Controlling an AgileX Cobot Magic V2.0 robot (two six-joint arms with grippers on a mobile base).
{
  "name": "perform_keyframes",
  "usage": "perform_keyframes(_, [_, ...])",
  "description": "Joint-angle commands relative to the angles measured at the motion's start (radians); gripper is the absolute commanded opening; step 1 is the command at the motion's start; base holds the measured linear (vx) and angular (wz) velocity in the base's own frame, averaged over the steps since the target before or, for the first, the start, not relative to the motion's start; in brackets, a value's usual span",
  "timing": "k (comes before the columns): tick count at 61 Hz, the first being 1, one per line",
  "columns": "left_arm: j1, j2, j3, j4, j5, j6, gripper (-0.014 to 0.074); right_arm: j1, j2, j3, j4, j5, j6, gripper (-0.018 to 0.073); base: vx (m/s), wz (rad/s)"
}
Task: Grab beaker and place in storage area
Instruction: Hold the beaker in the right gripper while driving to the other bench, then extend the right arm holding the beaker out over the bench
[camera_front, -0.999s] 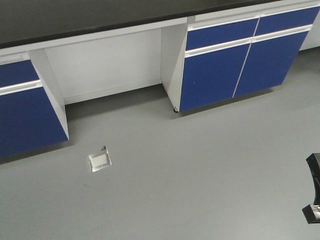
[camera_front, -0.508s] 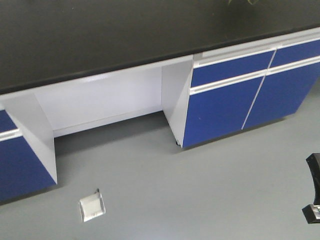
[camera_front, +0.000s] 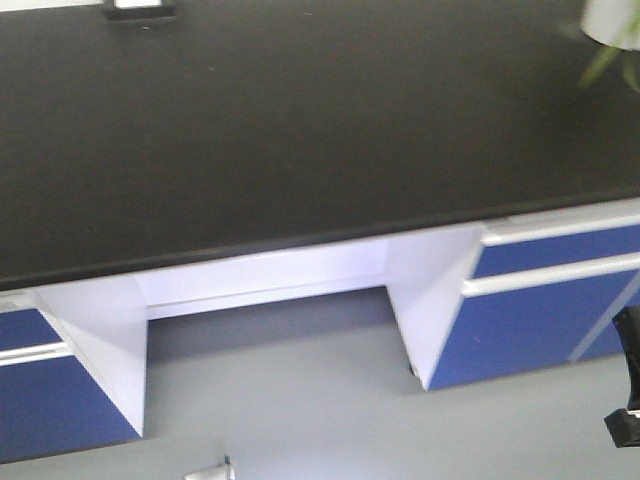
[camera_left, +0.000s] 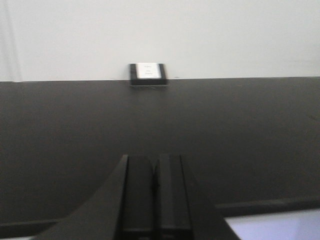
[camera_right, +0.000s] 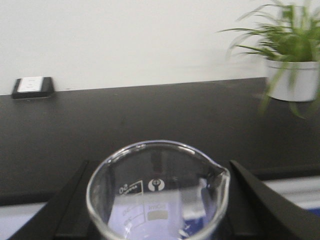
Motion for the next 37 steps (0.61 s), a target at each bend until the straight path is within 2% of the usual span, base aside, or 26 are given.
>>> perform_keyframes(1, [-0.006, -0.018, 0.022, -0.006, -0.085, -0.006, -0.0008, -0.003, -0.008, 0.008, -0.003, -0.085, -0.006, -0.0003, 0.46, 0.59])
perform_keyframes(20, [-0.006, -0.018, 0.022, -0.006, -0.085, -0.006, -0.0008, -0.003, -0.008, 0.008, -0.003, -0.085, -0.006, -0.0003, 0.42, 0.51])
perform_keyframes(37, [-0.006, -0.018, 0.022, -0.006, -0.085, -0.006, -0.0008, -0.003, -0.008, 0.008, -0.003, -0.085, -0.006, -0.0003, 0.26, 0.16])
